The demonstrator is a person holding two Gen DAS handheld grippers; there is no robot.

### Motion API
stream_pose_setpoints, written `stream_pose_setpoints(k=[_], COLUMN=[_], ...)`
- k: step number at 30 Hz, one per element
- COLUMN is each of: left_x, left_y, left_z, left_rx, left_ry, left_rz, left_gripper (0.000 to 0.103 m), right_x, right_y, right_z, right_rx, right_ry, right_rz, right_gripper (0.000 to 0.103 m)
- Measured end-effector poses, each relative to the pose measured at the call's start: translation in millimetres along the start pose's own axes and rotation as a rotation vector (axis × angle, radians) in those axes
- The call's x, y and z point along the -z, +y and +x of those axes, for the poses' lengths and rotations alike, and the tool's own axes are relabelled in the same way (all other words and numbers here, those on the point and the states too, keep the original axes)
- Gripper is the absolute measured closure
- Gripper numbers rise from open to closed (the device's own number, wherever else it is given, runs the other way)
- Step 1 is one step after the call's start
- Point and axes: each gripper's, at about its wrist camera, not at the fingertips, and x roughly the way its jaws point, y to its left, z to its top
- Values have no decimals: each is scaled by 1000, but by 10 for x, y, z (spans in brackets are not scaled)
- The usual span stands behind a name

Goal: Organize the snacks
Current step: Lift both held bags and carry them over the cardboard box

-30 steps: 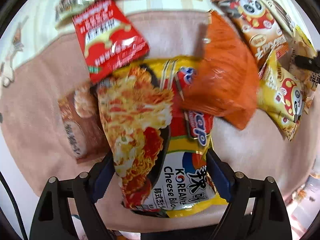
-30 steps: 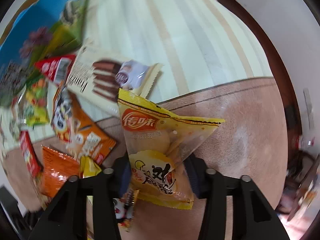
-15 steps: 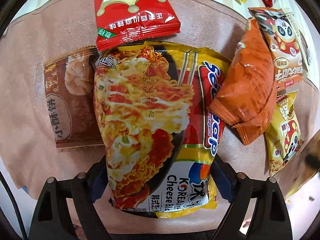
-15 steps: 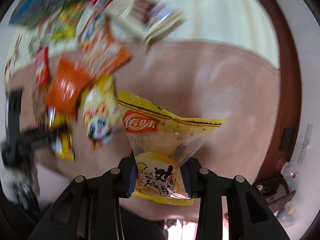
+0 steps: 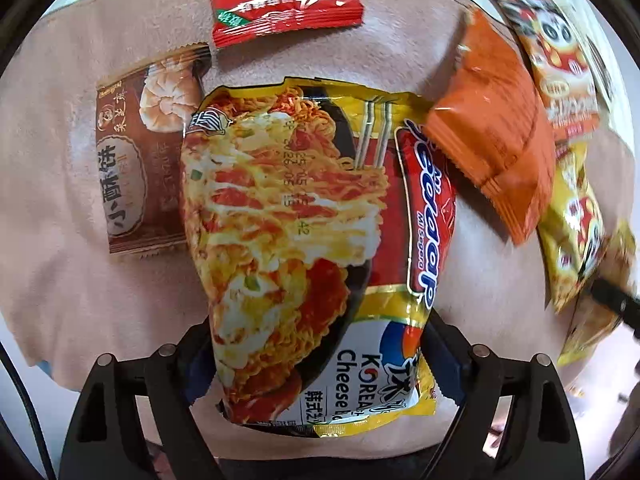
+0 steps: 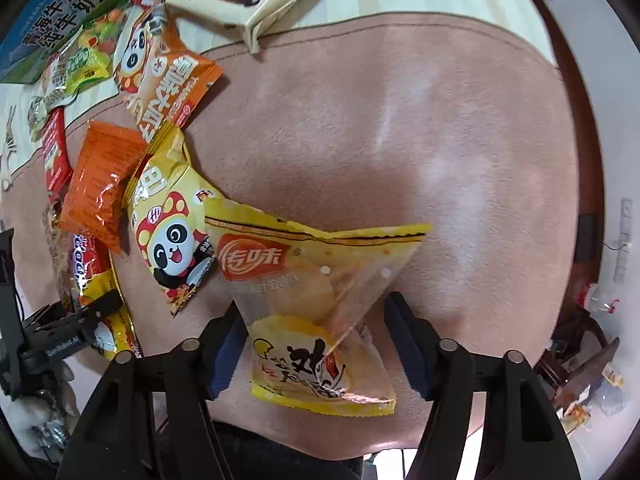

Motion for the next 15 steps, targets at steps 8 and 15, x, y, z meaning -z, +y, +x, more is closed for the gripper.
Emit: stream_pose_setpoints(k=[8,15], left_x=[349,820], left_y=[-14,-61], left_z=[-166,-341], left_rx=[-55,-55], left_ry=[-93,-98], left_rz=[8,41], left_gripper=[20,20], right_x=[405,772], right_y=[-31,146], right_z=[-67,-196], right_rx=[-7,-43], right_ry=[-104,-126], right_rz=[52,20], right_gripper=[58,63])
